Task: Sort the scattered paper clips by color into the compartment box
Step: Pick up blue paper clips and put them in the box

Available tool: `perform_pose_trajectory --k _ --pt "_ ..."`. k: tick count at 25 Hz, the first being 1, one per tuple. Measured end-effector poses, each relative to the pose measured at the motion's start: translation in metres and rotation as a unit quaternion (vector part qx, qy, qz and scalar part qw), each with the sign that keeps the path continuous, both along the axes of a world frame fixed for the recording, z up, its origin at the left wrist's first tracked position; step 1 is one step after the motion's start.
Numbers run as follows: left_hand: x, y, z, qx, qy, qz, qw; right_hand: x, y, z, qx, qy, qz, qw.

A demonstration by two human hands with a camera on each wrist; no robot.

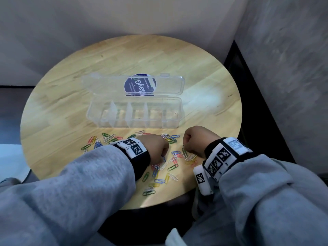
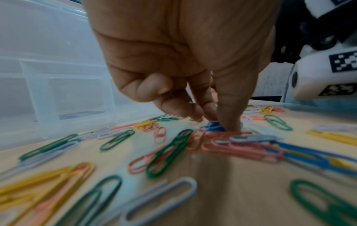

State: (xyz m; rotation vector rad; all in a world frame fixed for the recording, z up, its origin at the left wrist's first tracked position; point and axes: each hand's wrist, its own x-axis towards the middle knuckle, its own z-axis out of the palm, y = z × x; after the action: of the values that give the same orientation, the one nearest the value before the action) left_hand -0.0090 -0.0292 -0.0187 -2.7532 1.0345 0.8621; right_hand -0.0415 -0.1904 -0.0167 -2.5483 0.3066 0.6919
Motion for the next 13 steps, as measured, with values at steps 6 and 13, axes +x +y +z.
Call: perform_pose_trajectory --k 6,13 --pt "-0.002 -0.001 0.001 0.024 0.017 0.002 1.0 0.002 -0.015 0.004 0.273 0.049 -0.171 0.945" --pt "-0.001 0.004 0.0 0.011 0.045 0.006 0.999 -0.001 0.006 0.004 0.045 0.041 0.061 0.996"
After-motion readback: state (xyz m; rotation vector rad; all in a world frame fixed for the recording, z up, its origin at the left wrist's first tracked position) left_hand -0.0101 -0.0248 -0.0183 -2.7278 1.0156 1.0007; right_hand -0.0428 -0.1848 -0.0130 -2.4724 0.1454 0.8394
